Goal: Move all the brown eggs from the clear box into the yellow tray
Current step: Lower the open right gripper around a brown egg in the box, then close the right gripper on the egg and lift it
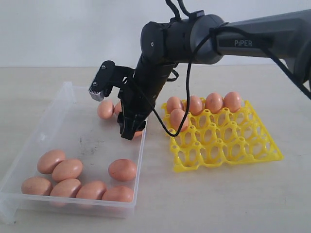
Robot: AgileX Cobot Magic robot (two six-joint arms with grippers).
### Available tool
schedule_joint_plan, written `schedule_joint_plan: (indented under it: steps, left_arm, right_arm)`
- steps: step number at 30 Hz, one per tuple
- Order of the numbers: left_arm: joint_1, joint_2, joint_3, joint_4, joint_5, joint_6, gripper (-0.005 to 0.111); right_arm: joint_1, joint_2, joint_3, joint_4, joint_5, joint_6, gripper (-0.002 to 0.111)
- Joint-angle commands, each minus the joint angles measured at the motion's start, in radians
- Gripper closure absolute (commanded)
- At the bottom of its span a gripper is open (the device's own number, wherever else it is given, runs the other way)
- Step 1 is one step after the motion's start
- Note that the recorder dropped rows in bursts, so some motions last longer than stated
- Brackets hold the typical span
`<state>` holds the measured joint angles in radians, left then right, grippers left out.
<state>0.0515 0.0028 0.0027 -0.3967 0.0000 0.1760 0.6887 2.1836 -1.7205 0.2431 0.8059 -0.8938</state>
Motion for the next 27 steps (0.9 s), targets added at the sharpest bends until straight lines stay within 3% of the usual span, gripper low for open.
schedule_joint_plan:
  steps: [1, 9, 27]
  left_arm:
    - [-0.004, -0.003, -0.003, -0.005, 0.000, 0.006, 0.103]
    - [-0.004, -0.003, -0.003, -0.005, 0.000, 0.006, 0.103]
    - [-0.004, -0.003, -0.003, -0.005, 0.000, 0.006, 0.103]
  right_arm:
    - [0.013, 0.038, -0.005, -0.060, -0.048, -0.048, 0.052]
    - [0.022, 0.062, -0.005, -0.114, -0.152, -0.058, 0.052]
    - [0.022, 0.131, -0.005, -0.118, -0.145, -0.048, 0.052]
